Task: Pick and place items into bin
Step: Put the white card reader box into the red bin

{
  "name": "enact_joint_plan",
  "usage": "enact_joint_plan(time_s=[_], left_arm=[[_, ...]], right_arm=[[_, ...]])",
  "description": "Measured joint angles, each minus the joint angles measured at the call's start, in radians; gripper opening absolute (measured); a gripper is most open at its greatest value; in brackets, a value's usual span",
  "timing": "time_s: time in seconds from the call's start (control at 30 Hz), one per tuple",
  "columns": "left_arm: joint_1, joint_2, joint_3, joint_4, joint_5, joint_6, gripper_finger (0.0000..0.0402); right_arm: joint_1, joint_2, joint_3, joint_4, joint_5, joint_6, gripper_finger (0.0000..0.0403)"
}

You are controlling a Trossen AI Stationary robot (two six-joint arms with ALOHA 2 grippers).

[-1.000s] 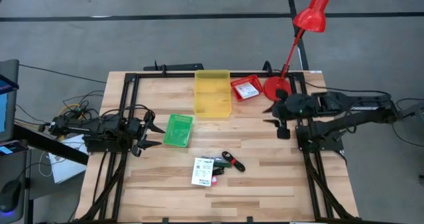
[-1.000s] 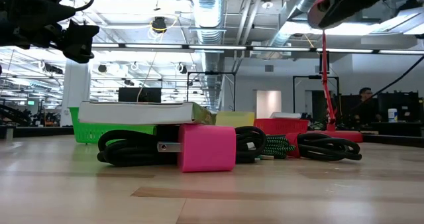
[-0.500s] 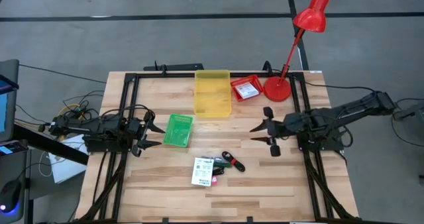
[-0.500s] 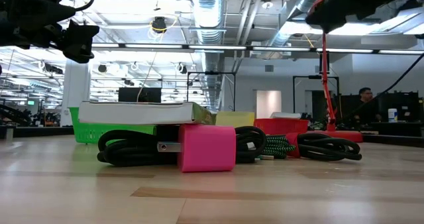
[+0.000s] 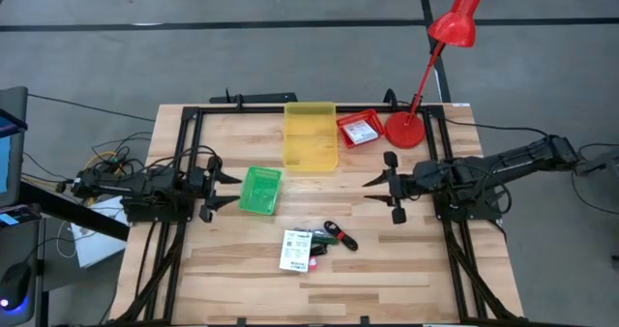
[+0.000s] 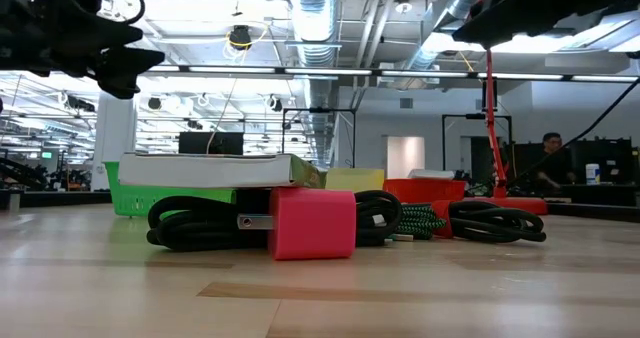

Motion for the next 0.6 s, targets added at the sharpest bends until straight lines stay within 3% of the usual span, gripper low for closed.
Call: enact_joint_plan(time_s=[0.43,0.6], left_arm=[[0.000,0.000,0.000,0.003,-0.006,-0.036,0.0222],[0.000,0.000,0.000,0.025,-0.009,0.050,0.0222]], right_arm=[[0.000,0.017,0.000,0.010,-0.001,0.154,0.0122],[0.000,0.084,0.000,0.034,-0.001,0.182,0.0122]])
